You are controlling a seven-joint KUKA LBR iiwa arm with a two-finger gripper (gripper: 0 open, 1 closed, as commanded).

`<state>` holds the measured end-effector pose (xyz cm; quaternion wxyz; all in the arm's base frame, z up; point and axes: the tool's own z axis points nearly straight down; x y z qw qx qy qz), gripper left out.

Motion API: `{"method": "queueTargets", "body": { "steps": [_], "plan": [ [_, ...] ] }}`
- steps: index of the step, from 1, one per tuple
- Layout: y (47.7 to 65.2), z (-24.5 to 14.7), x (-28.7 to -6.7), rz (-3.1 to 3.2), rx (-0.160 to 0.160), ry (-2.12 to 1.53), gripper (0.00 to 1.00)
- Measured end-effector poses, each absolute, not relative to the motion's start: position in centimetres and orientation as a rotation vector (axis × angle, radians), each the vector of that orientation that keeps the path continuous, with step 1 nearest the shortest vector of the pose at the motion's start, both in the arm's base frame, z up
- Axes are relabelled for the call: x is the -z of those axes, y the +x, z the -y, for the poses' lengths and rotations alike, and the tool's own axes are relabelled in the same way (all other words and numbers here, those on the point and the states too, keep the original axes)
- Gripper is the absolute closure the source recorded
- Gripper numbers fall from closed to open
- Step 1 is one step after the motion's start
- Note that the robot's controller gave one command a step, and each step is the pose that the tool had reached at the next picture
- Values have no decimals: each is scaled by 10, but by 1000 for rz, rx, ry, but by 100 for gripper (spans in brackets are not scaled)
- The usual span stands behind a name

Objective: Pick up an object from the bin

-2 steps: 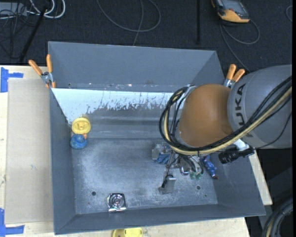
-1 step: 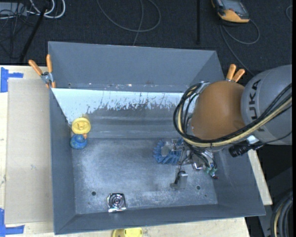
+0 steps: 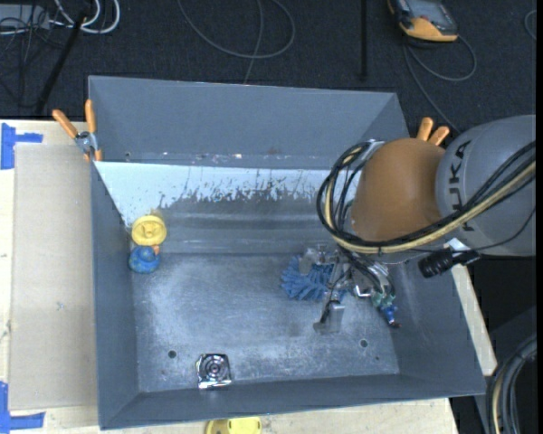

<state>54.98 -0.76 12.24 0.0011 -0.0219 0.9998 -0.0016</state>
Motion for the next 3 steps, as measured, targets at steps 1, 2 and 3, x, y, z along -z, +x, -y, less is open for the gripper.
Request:
{"method": "queueTargets", "body": {
  "steps": [1,2,3],
  "plan": [
    [595,17,-114,-3139,-3,-59,0],
    [598,9,-72,-3138,-2,-171,100],
    [598,9,-72,-3138,-2,-170,100]
  ]
}}
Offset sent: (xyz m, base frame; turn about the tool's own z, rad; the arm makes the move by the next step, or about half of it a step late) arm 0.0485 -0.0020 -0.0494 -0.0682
